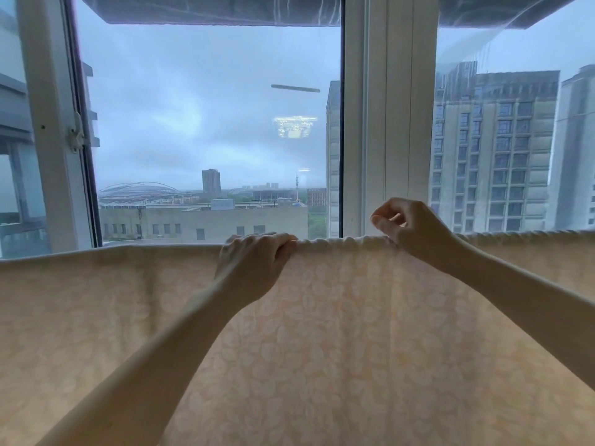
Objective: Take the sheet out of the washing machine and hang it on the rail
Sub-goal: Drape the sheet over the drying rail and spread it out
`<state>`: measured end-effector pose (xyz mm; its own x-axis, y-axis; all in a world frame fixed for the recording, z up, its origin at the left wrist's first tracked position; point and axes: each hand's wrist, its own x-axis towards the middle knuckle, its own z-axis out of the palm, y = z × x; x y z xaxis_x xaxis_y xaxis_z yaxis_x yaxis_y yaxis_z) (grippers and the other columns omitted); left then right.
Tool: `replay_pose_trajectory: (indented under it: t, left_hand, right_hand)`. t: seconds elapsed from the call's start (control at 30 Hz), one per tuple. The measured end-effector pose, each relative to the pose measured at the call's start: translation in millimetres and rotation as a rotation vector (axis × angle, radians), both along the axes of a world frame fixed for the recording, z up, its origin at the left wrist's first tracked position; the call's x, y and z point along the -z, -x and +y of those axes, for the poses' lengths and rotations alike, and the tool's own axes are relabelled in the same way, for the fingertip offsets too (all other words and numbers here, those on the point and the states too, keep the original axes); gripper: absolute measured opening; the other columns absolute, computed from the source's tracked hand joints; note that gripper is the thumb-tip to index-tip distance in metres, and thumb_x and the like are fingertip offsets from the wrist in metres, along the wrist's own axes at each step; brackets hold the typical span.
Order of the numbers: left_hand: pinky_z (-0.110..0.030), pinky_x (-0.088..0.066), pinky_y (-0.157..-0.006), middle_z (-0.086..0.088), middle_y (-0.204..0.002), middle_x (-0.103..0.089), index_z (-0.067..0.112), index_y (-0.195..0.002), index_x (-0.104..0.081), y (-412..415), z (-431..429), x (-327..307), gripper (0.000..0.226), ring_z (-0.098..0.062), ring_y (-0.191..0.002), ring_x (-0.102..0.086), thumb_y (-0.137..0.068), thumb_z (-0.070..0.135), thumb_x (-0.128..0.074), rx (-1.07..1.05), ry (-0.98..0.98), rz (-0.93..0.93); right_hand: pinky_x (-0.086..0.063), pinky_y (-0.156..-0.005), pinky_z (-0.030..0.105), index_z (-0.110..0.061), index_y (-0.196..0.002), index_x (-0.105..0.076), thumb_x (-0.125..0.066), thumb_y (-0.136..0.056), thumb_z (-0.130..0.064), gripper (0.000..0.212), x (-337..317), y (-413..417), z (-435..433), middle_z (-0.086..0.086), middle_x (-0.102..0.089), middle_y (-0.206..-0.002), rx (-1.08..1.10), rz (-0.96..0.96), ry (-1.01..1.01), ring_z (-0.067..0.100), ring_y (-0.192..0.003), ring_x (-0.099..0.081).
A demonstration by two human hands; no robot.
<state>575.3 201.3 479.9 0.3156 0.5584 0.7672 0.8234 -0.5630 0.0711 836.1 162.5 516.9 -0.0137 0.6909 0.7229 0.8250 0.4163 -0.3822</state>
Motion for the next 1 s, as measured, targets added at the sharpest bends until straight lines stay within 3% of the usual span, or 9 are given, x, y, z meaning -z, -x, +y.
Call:
replay_pose_trajectory:
  t: [0.2,0.37,0.47,0.67,0.83,1.0]
  left_hand:
    - [-0.035,-0.044,-0.088,0.017,-0.109,-0.069,0.037,-0.119,-0.062,-8.1,0.8,2.4,0.043,-0.013,-0.094,-0.067,-0.099,0.054,-0.029,0.007,-0.034,0.041]
    - [-0.037,-0.046,-0.084,0.01,-0.106,-0.071,0.033,-0.117,-0.064,-27.9,-3.6,4.1,0.037,-0.019,-0.092,-0.068,-0.099,0.047,-0.035,0.012,-0.08,0.07]
    - [-0.037,-0.046,-0.081,0.009,-0.1,-0.072,0.032,-0.113,-0.065,-39.2,-4.7,4.5,0.042,-0.019,-0.086,-0.068,-0.099,0.048,-0.029,0.018,-0.105,0.09]
    - [-0.035,-0.048,-0.079,0.008,-0.101,-0.072,0.029,-0.113,-0.065,-68.1,-3.0,0.3,0.042,-0.018,-0.086,-0.068,-0.1,0.047,-0.029,0.063,-0.088,0.085]
    - [-0.035,-0.049,-0.082,0.006,-0.113,-0.069,0.029,-0.125,-0.059,-97.3,-4.6,-0.2,0.038,-0.018,-0.094,-0.068,-0.101,0.042,-0.031,0.104,-0.11,0.071]
    - [-0.037,-0.051,-0.081,0.008,-0.094,-0.073,0.028,-0.102,-0.068,-116.0,-8.9,9.0,0.048,-0.018,-0.081,-0.069,-0.098,0.047,-0.024,0.017,-0.174,0.073]
  right_hand:
    - [-0.044,-0.065,0.002,-0.018,-0.1,-0.067,-0.062,-0.089,-0.014,0.013,15.3,-9.0,-12.9,-0.007,-0.067,-0.091,0.013,-0.263,0.035,0.001,-0.081,-0.062]
    - [-0.042,-0.068,0.004,-0.018,-0.091,-0.068,-0.071,-0.083,-0.021,0.009,14.3,-10.8,-15.6,-0.009,-0.068,-0.084,0.01,-0.16,-0.01,-0.001,-0.08,-0.062]
    - [-0.045,-0.07,0.011,-0.019,-0.084,-0.065,-0.072,-0.082,-0.021,0.008,9.3,-10.4,-15.0,-0.008,-0.065,-0.081,0.044,-0.165,-0.007,0.003,-0.078,-0.062]
    - [-0.047,-0.075,0.014,-0.008,-0.098,-0.067,-0.066,-0.088,-0.017,0.014,-9.8,-22.5,-0.8,0.0,-0.067,-0.087,0.119,-0.169,-0.061,0.011,-0.078,-0.062]
    - [-0.052,-0.074,0.018,-0.006,-0.099,-0.069,-0.065,-0.089,-0.02,0.017,0.2,-36.4,10.5,0.004,-0.07,-0.089,0.099,-0.177,0.022,0.011,-0.076,-0.063]
    - [-0.054,-0.075,0.025,-0.008,-0.091,-0.07,-0.068,-0.086,-0.027,0.02,-6.1,-55.6,8.0,-0.003,-0.065,-0.077,0.039,-0.217,0.045,0.009,-0.07,-0.062]
